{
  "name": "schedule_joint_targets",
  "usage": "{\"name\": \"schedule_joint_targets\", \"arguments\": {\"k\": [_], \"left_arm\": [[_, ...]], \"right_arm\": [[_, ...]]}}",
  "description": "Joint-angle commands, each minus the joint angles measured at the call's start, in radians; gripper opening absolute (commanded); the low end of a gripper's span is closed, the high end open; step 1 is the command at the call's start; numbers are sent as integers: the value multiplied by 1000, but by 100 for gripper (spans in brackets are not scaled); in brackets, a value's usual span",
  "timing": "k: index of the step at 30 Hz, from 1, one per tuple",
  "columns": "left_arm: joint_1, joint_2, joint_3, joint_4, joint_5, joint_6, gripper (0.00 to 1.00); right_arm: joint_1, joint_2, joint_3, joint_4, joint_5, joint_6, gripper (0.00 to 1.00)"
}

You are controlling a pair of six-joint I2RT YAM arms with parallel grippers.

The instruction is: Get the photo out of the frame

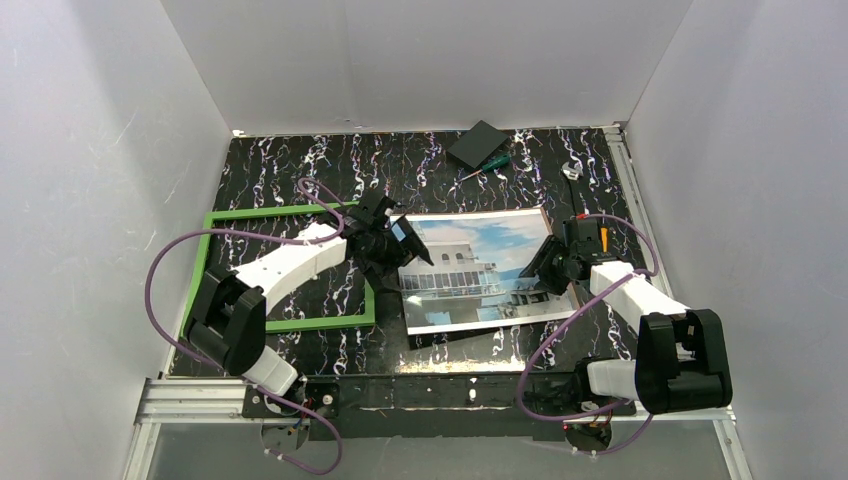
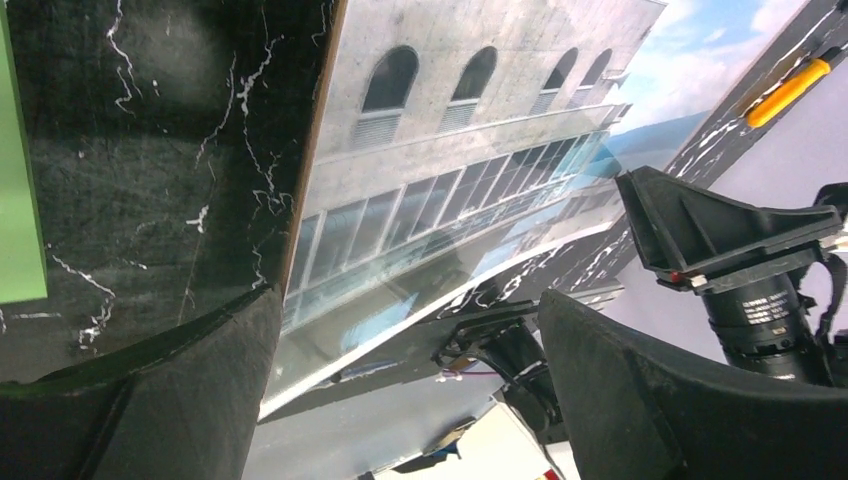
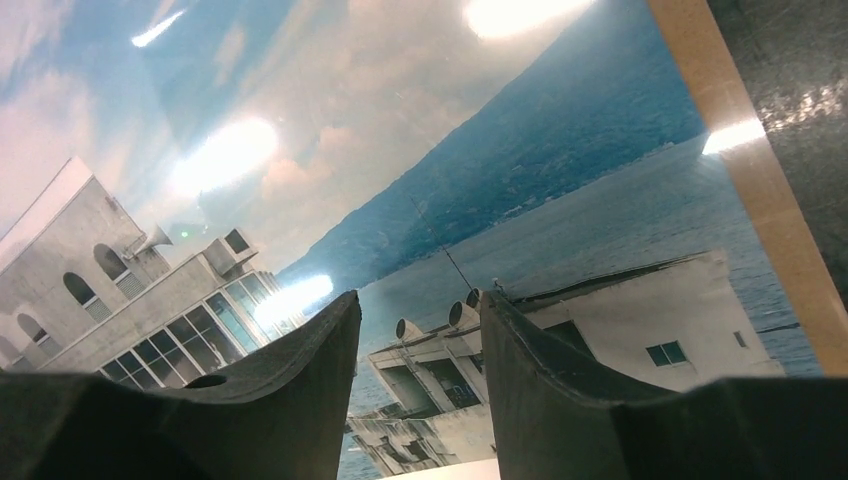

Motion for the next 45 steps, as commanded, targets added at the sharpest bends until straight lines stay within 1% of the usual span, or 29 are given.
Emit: {"name": "schedule_joint_targets", "arguments": {"k": [1,5,10,14,16,18,20,21,22,23,24,25,26,29,34,40,45], "left_arm": [[-6,-93,103,-128,70,-69,98],[-5,-123,136,-227,23,-64,98],[-1,-151,141,-277,-33,15,98],[6,-125,106,-251,34,100,98],[1,-115,71,-244,70,138,98],[-16,-127,6,-217,79,176,98],[-24,-163,-71,-176,62,196,98],[-28,-183,-107,-149,50,199,98],[-34,-205,-144,-118,37,204,98],[-38,-220,-175,-92,28,205,97],[-39,-234,-196,-74,23,207,97],[-39,-239,-209,-55,21,214,97],[-39,-239,-216,-41,23,220,98],[-39,-192,-211,9,55,240,98],[-47,-109,-204,70,31,239,98],[-62,-87,-234,115,-34,241,98],[-70,-66,-238,115,-46,257,98]], "right_arm": [[12,48,-14,-84,-14,-28,56],[23,60,-4,-91,-8,-38,58],[29,63,-1,-93,-6,-44,59],[29,65,10,-97,-30,-74,61],[43,37,19,-104,-41,-106,65],[95,-11,42,-130,6,-143,74],[159,-57,70,-162,60,-168,82],[182,-74,83,-169,76,-172,83],[192,-94,90,-181,94,-167,84],[192,-110,91,-183,108,-148,88],[178,-125,89,-175,130,-137,91],[157,-135,88,-160,124,-136,92],[140,-135,93,-150,88,-140,92],[96,-89,173,-204,107,-172,97],[-73,4,240,-241,46,-236,97],[-115,92,277,-251,48,-261,96],[-139,135,267,-242,69,-253,95]]}}
